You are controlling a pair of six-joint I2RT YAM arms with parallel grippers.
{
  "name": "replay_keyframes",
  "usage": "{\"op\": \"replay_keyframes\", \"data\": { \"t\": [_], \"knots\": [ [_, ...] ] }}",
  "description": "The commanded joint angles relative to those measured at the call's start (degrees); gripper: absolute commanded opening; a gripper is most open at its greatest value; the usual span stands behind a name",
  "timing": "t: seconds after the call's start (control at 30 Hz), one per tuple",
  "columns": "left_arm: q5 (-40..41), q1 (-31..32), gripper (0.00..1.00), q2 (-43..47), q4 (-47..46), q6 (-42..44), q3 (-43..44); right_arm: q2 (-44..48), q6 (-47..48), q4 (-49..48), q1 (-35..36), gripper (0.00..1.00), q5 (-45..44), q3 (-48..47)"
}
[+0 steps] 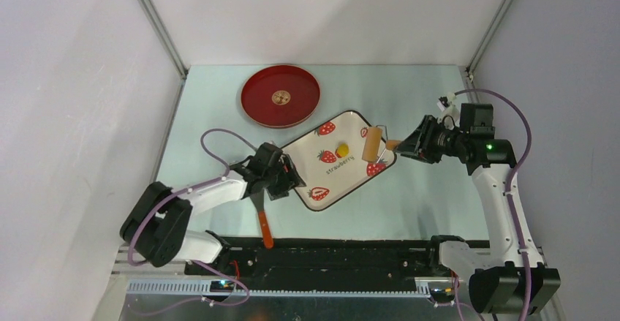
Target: Roll out the dumpling wrappers from the dough
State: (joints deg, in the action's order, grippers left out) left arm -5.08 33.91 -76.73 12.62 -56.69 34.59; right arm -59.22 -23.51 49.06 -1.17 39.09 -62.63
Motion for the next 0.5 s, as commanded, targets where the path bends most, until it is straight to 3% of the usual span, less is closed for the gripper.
{"op": "replay_keyframes", "data": {
  "t": [0.0,0.17,0.3,0.4,0.47],
  "knots": [
    [-2.7,-1.1,0.65,-3.2,-6.6,-3.2,-0.6,0.4,2.6,0.2,-0.6,0.0,4.5,-0.6],
    [-3.2,-1.5,0.29,-8.9,-9.2,-1.2,-1.1,-0.7,3.7,0.3,-0.7,0.0,5.7,-0.6],
    [-1.9,-1.6,0.2,-10.1,-8.8,1.2,-2.1,-1.2,4.8,0.6,-0.8,0.0,6.1,-0.6],
    [-1.7,-1.5,0.05,-9.4,-8.0,3.7,-2.7,-1.5,5.7,0.7,-0.8,0.0,5.7,-0.6],
    [-1.6,-1.5,0.01,-8.6,-6.9,6.3,-2.4,-1.8,6.3,1.0,-0.9,0.0,5.3,-0.6]
  ]
}}
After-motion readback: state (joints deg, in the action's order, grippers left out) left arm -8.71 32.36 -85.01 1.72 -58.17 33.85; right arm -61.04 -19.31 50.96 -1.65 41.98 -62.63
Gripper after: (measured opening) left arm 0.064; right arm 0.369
